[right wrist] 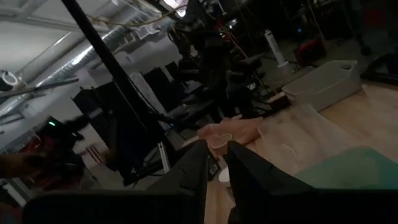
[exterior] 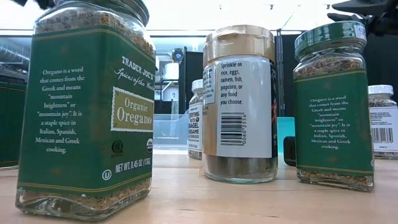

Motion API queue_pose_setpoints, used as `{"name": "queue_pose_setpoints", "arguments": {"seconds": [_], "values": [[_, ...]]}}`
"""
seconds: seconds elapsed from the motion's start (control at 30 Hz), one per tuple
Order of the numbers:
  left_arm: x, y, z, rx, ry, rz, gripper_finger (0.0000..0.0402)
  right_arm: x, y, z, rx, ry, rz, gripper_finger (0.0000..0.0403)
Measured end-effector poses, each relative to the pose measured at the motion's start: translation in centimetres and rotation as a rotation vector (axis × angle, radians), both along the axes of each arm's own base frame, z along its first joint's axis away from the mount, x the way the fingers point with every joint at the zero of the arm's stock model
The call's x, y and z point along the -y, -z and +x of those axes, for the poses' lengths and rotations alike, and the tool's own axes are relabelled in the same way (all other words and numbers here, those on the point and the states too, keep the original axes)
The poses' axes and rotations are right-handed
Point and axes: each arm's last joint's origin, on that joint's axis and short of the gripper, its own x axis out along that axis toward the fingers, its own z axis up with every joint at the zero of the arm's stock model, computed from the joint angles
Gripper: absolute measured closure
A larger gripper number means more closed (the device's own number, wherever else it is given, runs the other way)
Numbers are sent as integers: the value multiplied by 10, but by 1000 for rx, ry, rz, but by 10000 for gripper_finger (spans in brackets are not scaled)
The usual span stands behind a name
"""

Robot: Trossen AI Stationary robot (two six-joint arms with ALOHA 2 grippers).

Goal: Sort spices by type
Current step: Put the top brown seasoning bottle into the gray bin

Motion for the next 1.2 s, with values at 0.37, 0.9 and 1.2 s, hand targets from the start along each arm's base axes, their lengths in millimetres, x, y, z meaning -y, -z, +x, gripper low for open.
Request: {"name": "queue_pose_setpoints", "arguments": {"seconds": [0.37,0.9,1.2], "values": [[27,-20,72,-286,274,-52,360,1,3,0,-32,21,-48,326],[33,-23,89,-402,292,-78,162,4,17,0,-180,109,-101,186],[52,-7,84,-509,316,168,166,6,17,0,-186,186,-128,109]]}}
